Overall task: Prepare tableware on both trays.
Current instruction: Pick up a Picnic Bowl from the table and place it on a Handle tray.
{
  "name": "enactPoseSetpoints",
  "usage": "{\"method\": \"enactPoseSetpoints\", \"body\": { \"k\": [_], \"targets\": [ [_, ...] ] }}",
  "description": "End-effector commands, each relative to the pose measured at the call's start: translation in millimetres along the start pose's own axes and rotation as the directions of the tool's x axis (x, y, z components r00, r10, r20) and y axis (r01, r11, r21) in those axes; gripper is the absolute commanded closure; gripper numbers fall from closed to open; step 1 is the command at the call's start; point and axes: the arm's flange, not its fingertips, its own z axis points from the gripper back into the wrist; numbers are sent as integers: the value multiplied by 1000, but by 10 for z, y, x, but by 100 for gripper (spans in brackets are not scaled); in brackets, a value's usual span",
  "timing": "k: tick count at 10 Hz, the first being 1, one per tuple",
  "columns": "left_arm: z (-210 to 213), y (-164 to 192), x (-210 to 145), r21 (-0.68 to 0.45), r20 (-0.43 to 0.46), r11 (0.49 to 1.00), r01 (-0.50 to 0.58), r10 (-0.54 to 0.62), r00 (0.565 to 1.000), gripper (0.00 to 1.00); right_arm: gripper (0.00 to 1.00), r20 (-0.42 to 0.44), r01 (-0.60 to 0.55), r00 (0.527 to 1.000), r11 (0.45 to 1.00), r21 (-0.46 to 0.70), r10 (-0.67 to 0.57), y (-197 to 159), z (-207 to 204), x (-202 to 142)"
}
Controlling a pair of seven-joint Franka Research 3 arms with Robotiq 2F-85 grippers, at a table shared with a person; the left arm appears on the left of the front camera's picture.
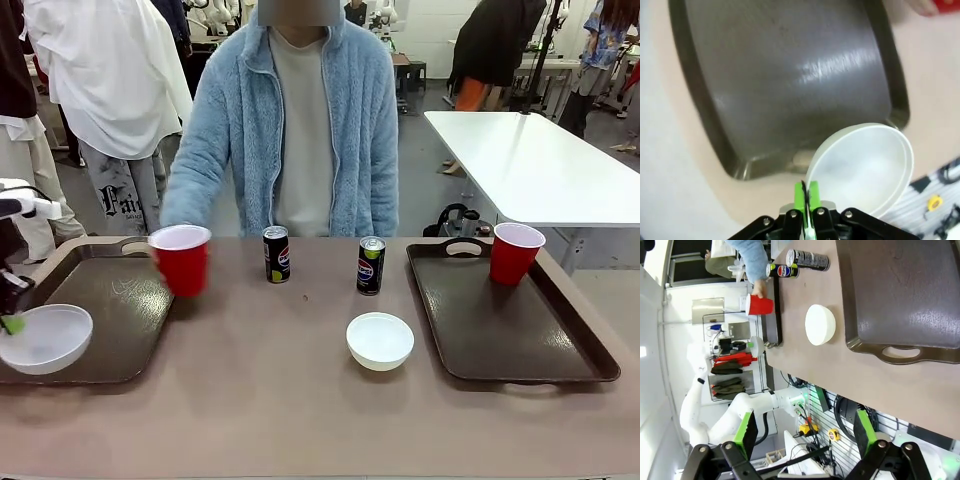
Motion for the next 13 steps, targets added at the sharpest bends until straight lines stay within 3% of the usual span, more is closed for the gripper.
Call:
{"method": "enactPoseSetpoints", "body": {
  "k": [1, 2, 9, 10, 13],
  "targets": [
    [-138, -99, -463, -8, 59, 1000, 5, -4, 998, 100, 0, -3, 7, 1000, 1000, 14, -7, 16, -4, 1],
    [0, 0, 0, 0, 0, 1000, 0, 0, 1000, 100, 0, -3, 7, 1000, 1000, 14, -7, 16, -4, 1],
    [0, 0, 0, 0, 0, 1000, 0, 0, 1000, 100, 0, -3, 7, 1000, 1000, 14, -7, 16, -4, 1],
    [-13, -6, -27, -7, -15, 1000, 8, -8, 1000, 96, 0, -3, 7, 1000, 1000, 14, -7, 16, -4, 1],
    [-188, -10, 421, -9, 17, 1000, -9, 10, 1000, 96, 0, -3, 7, 1000, 1000, 14, -7, 16, -4, 1]
  ]
}}
